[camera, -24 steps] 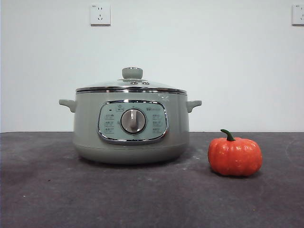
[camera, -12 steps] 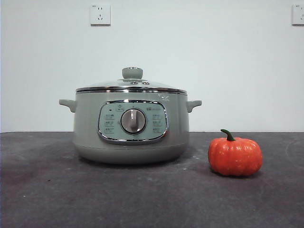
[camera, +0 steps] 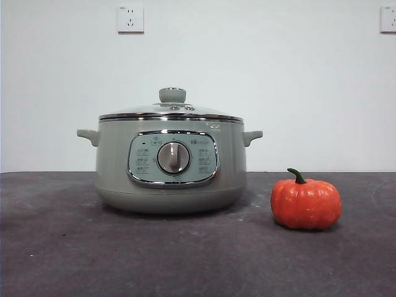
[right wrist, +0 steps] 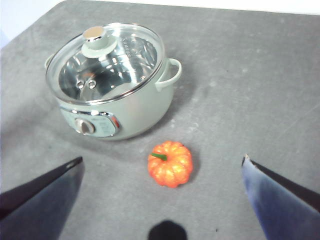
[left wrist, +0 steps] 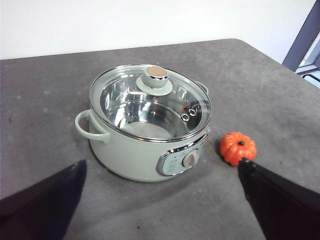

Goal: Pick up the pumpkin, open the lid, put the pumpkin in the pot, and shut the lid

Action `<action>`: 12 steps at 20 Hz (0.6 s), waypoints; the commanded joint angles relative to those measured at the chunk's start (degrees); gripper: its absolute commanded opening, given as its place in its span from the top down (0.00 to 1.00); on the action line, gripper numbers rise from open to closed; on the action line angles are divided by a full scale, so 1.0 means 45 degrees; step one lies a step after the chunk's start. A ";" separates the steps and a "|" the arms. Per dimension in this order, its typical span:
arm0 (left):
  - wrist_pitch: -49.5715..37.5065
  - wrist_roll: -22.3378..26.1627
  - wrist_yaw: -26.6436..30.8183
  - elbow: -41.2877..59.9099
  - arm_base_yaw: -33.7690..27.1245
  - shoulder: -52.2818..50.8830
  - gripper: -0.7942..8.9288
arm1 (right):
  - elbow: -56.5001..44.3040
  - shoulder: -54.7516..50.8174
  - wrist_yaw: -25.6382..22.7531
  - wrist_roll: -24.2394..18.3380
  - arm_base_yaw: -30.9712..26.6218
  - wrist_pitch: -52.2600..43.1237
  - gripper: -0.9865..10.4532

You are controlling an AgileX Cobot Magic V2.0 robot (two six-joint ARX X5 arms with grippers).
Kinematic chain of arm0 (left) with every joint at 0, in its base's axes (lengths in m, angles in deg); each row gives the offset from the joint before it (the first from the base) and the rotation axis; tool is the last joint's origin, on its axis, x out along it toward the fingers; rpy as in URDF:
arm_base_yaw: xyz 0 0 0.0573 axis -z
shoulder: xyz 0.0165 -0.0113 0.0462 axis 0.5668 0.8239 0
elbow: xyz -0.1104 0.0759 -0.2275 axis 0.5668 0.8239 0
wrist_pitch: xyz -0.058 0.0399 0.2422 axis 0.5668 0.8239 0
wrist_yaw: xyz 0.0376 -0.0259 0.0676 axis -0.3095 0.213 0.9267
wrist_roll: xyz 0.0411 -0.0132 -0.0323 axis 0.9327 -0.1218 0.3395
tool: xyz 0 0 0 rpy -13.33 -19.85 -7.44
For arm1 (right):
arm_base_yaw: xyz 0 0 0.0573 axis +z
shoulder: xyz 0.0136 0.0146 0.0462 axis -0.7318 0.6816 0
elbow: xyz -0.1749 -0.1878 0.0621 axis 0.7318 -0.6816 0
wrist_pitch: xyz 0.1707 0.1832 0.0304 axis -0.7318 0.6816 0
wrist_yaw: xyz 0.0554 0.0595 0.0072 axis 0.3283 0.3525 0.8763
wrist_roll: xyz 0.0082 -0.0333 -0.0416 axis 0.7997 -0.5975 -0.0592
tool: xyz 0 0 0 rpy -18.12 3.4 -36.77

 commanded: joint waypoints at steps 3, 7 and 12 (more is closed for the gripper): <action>-0.0112 0.0092 -0.0005 -0.0015 0.0010 -0.0005 0.11 | 0.0000 0.0792 0.0024 -0.0058 0.0612 -0.0068 0.31; -0.0107 0.0092 -0.0019 -0.0015 0.0010 0.0000 0.11 | 0.0000 0.2521 -0.0024 -0.0092 0.1724 -0.0087 0.31; -0.0107 0.0087 -0.0019 -0.0015 0.0010 -0.0005 0.11 | 0.0000 0.5445 -0.0214 -0.0228 0.2652 -0.0976 0.31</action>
